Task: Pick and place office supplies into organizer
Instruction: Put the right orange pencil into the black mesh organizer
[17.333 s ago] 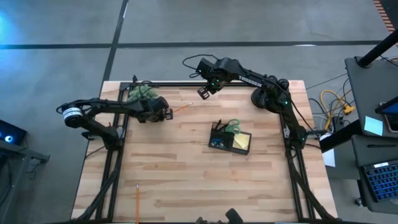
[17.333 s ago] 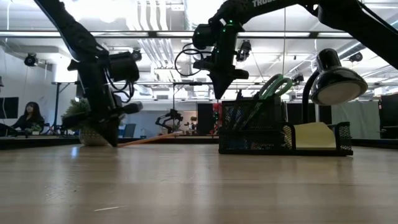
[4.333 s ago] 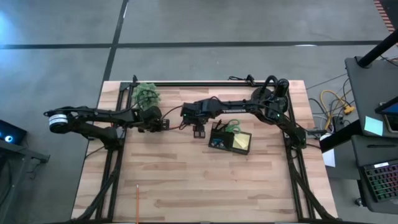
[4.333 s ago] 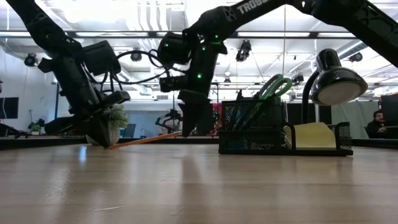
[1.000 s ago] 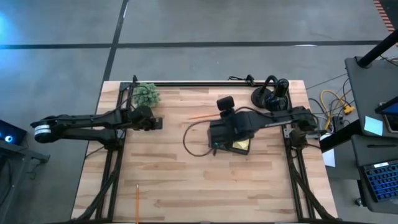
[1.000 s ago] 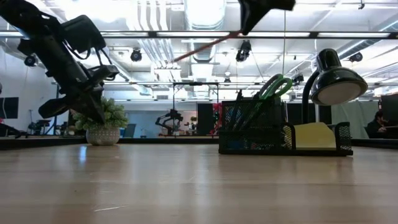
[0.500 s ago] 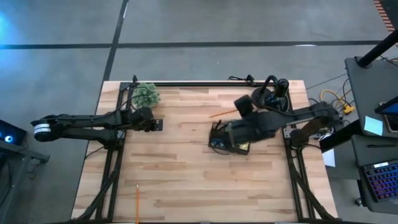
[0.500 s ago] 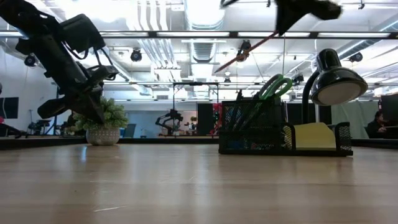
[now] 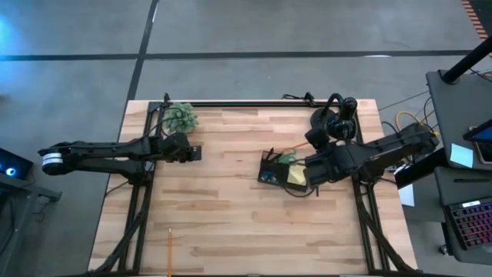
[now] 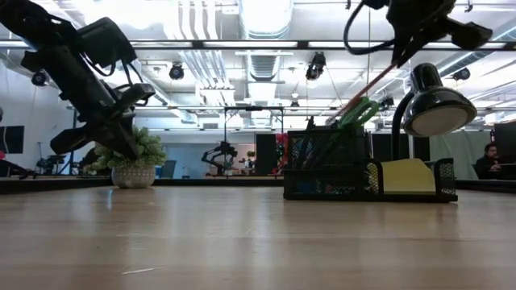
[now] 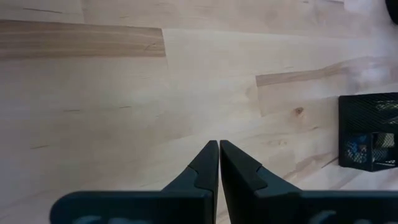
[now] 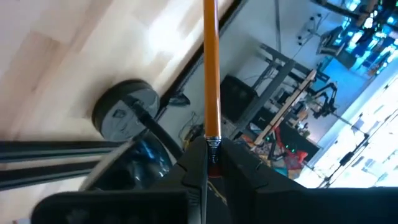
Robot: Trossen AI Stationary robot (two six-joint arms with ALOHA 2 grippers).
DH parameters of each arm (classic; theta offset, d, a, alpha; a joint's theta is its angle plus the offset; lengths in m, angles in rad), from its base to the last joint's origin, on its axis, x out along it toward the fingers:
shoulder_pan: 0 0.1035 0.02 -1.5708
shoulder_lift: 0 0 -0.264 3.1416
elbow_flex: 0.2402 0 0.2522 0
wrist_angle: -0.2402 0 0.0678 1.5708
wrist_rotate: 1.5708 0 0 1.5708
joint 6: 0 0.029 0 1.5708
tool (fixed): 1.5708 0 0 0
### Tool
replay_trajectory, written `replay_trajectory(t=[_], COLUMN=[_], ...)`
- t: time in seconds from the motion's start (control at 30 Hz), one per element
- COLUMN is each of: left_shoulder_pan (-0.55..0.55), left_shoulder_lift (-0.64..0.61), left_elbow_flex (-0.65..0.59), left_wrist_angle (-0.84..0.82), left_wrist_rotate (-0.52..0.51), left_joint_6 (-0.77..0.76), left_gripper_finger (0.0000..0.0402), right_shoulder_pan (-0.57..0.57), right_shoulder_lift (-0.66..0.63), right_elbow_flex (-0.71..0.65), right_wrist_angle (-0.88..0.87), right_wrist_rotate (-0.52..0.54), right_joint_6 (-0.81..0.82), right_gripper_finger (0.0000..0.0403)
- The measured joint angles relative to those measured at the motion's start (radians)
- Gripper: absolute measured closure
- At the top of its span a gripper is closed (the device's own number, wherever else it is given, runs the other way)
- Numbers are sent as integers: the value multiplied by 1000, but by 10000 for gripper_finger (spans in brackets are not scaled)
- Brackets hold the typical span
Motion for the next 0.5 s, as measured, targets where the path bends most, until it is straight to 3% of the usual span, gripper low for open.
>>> replay_trajectory(t=[0.5], left_shoulder_pan=[0], left_shoulder_lift=[0], left_elbow_flex=[0], left_wrist_angle=[15], left_wrist_rotate=[0], left_joint_6=[-2], left_gripper_finger=[402], right_shoulder_pan=[47], right_shoulder_lift=[11], right_elbow_flex=[3], right_wrist_angle=[2], right_wrist_rotate=[-43], right_joint_6=[75], right_gripper_finger=[374])
